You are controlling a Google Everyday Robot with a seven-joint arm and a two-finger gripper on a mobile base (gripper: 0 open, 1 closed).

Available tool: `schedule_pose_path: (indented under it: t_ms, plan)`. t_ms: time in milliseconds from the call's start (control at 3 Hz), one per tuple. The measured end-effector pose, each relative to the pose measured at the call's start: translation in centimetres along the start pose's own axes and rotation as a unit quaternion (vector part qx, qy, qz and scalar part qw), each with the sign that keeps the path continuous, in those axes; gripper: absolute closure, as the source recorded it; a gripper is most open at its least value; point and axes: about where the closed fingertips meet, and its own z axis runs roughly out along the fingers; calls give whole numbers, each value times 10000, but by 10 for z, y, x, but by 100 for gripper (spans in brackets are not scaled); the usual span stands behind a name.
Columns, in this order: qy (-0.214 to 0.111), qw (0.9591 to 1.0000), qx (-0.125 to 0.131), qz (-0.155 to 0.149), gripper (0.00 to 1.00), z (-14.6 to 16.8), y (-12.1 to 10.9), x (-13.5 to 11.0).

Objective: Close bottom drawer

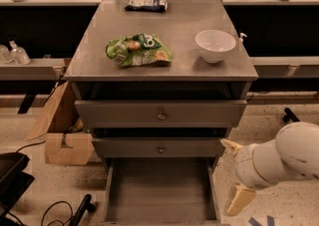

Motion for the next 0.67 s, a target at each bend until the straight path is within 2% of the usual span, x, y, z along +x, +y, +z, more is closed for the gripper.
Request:
schedule_pose_path:
  t_ms: [333, 667]
  plan:
    - [1, 9993, 382, -46, 0, 2, -19, 1]
    - [0, 9993, 382, -46, 0, 2, -19, 1]
